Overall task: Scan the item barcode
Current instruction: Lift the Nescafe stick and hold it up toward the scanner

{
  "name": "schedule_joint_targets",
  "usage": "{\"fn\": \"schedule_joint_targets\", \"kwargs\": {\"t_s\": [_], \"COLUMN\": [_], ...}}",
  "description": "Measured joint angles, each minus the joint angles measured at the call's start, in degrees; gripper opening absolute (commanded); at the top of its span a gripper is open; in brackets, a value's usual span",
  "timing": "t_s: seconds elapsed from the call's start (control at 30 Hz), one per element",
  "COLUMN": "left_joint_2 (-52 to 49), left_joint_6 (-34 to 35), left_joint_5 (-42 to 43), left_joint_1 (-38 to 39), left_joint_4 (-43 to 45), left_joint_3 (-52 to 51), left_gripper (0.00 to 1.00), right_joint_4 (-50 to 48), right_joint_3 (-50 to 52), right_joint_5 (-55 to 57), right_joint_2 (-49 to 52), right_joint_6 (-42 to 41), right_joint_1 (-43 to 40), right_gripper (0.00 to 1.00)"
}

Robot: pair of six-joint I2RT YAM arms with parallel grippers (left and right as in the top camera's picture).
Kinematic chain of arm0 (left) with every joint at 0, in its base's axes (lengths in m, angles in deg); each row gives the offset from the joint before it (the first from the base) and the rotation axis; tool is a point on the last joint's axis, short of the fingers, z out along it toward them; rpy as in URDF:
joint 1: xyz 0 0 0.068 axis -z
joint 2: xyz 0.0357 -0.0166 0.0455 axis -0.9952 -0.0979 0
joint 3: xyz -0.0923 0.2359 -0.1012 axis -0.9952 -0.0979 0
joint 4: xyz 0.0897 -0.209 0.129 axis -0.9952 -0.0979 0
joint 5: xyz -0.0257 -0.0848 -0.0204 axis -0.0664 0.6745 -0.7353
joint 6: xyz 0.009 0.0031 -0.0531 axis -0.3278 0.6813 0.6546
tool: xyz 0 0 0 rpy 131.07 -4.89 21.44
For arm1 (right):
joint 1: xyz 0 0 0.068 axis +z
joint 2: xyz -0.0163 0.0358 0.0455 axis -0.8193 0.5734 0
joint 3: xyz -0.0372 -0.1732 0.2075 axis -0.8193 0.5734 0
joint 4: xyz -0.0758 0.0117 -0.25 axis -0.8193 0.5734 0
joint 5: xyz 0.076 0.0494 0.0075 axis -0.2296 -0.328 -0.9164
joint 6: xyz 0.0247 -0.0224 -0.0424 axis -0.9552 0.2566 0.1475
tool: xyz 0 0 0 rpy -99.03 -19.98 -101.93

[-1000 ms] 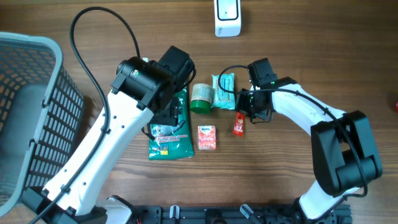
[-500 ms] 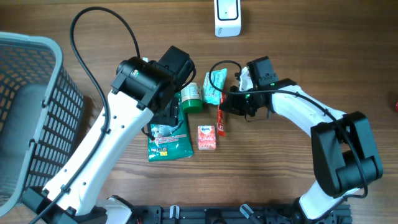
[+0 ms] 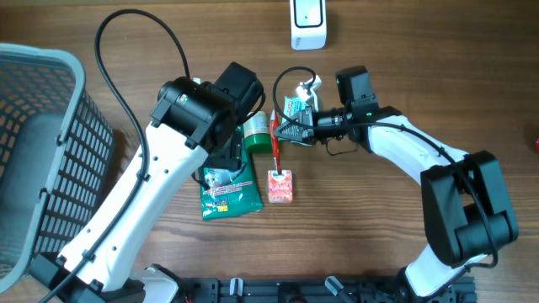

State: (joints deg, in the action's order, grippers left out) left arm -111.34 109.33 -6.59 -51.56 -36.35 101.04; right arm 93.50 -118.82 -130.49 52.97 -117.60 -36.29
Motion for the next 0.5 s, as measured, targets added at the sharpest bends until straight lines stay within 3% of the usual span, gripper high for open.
{"fn": "schedule_joint_targets", "kwargs": {"t_s": [0.33, 0.4, 0.5], "left_joint_2": [0.00, 0.00, 0.00], "left_joint_6": [0.00, 0.00, 0.00], "left_joint_5": [0.00, 0.00, 0.00], "left_joint_1": [0.00, 0.00, 0.00], "left_joint_4": [0.00, 0.02, -0.02], "left_joint_3": [0.00, 0.00, 0.00], "left_gripper": [1.00, 1.00, 1.00], "right_joint_4": [-17.97, -24.02, -36.94], "right_joint_3": [0.22, 0.35, 0.63], "right_joint_5": [-15.10, -18.14, -22.14], "right_joint_2": [-0.04, -0.11, -0.17], "right_joint_6": [-0.42, -3.50, -15.04], "right_joint_1": [0.00, 0.00, 0.00], "right_gripper": [0.05, 0.05, 0.05]}}
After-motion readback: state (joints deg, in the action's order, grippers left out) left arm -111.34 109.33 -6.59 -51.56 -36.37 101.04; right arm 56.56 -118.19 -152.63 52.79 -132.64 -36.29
